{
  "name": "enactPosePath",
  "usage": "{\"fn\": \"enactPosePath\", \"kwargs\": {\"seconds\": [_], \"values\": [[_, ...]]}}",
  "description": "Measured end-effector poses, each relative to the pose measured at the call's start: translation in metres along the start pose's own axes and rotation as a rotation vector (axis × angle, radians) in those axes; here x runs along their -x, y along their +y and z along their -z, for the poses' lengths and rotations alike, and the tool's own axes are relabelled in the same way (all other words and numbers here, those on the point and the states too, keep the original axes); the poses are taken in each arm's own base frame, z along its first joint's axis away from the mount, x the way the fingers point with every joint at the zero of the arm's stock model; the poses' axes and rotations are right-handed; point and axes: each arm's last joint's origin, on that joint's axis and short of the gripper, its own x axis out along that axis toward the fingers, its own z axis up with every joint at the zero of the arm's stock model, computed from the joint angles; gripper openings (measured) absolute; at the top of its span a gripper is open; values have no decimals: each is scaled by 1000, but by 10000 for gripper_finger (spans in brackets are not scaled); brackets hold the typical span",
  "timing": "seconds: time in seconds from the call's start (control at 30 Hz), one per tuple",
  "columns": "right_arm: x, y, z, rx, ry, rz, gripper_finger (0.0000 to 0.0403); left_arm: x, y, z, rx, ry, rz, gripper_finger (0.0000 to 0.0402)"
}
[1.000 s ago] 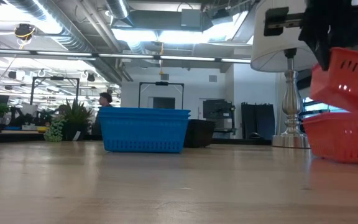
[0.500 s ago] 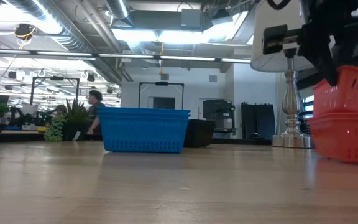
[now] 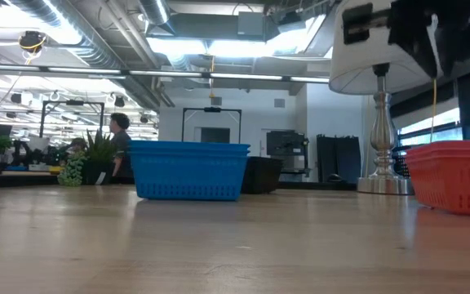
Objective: Stack baskets by color
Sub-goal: Return to Home Position
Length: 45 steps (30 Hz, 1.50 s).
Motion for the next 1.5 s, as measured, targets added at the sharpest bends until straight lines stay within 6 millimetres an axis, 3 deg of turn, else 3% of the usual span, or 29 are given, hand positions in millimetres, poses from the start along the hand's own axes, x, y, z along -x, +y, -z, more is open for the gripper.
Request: {"fn": "enactPosePath", "kwargs": {"seconds": [0.17,0.3,0.43,0.53,0.7,0.87,0.97,1.13,1.3,1.5], "values": [[40,0,-9,-158,-66,69,50,2,0,3,-45,18,1,104],[77,6,-17,-271,-143,131,43,13,-7,10,-200,43,29,105],[114,15,-23,-382,-211,235,7,26,-16,18,-277,71,132,106],[140,23,-23,-453,-255,324,6,37,-23,21,-305,74,219,104],[176,46,-10,-545,-337,414,2,52,-26,31,-370,100,188,97],[199,80,18,-669,-429,515,1,80,-1,35,-285,123,184,48],[206,99,34,-732,-503,571,1,97,19,38,-231,168,238,9],[203,121,55,-749,-680,641,1,120,54,39,-135,194,316,1],[176,135,72,-764,-788,668,0,149,93,46,8,96,473,0],[146,146,84,-775,-973,590,0,161,113,71,145,-75,698,0]]}}
